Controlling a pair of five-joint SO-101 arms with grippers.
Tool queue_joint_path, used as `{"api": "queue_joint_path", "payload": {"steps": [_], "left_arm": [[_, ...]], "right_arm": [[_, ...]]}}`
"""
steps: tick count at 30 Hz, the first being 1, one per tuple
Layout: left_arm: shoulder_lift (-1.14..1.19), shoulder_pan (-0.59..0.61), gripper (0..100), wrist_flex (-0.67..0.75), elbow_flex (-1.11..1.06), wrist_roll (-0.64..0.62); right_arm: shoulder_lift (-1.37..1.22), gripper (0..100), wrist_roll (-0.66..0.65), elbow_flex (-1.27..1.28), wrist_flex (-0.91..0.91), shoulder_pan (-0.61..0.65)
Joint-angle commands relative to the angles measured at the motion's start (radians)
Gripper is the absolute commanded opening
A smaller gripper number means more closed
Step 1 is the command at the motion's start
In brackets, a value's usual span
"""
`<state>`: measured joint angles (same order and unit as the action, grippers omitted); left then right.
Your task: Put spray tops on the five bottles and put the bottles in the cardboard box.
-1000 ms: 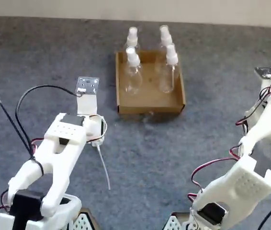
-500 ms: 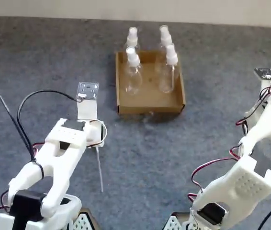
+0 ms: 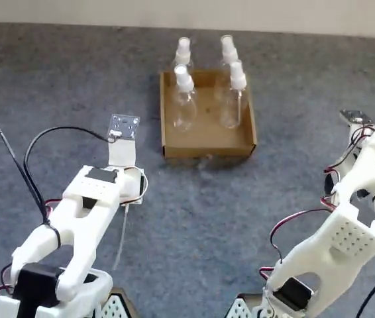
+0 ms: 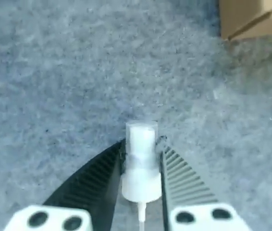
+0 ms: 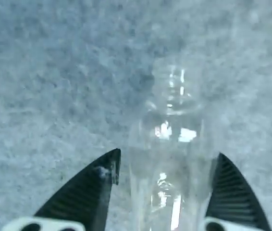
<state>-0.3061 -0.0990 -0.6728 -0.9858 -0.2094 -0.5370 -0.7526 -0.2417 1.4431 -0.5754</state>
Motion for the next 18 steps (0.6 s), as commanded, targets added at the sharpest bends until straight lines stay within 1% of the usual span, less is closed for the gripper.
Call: {"api": "queue_joint_path", "payload": {"steps": [1,13,15,18], "left_arm": [[-0.005,-0.016,0,0.017,0.005,0.074],[-0.013,-0.008,0,-0.012,0.002,0.087],[-0.013,-0.008,0,-0.012,0.002,0.087],[-0.013,-0.008,0,-0.011,0.002,0.087]], "right_arm": [[0.015,24.6,-0.003,-0.048,-0.01,0.004],[0.025,24.5,0.0,-0.051,-0.024,0.004],[0.025,24.5,0.005,-0.088,-0.019,0.005],[0.024,24.5,0.094,-0.165,-0.019,0.005]]}}
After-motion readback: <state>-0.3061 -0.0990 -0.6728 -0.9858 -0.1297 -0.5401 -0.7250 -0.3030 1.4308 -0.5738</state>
